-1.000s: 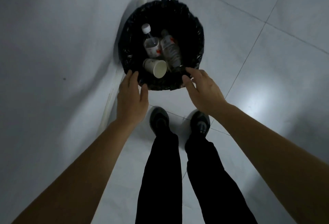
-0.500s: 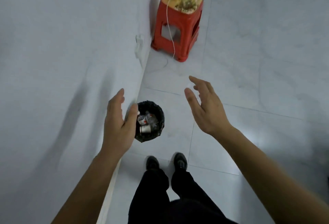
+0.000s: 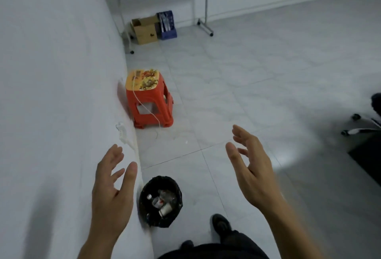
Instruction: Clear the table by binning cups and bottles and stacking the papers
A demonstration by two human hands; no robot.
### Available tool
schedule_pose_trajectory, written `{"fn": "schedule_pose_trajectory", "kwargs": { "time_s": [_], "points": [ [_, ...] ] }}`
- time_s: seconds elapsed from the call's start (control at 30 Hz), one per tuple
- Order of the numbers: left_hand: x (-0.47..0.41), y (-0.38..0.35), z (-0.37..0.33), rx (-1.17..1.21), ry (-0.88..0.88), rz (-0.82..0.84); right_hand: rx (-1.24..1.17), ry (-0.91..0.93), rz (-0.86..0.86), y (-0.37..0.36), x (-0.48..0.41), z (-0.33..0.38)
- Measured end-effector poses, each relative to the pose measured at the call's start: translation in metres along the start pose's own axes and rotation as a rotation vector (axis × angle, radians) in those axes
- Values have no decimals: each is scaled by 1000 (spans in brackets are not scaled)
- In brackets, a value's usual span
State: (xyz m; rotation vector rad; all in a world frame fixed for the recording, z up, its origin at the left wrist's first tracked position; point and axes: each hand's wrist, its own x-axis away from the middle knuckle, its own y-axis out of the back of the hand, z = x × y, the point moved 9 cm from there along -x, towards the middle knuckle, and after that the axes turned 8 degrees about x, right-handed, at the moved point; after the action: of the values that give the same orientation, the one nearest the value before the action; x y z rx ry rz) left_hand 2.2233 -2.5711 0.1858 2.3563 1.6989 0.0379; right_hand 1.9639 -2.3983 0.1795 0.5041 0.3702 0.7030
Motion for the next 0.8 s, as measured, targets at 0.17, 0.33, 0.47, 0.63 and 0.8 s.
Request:
{"fn": "schedule_pose_trajectory", "kwargs": {
  "time_s": [0.17, 0.33, 0.47, 0.63, 0.8],
  "points": [
    [20, -31, 32, 82, 34, 255, 73, -280, -168, 25, 101, -47],
    [81, -84, 65, 128, 124, 530, 158, -563, -293, 58, 231, -84],
    [143, -143, 43, 94, 61, 788, 190, -728, -537, 114, 338, -86],
    [248, -220, -12, 45, -134, 1113, 176, -874, -877, 178, 474, -88],
    [387, -286, -56, 63, -266, 1315, 120, -973, -1102, 229, 611, -112]
  ]
}}
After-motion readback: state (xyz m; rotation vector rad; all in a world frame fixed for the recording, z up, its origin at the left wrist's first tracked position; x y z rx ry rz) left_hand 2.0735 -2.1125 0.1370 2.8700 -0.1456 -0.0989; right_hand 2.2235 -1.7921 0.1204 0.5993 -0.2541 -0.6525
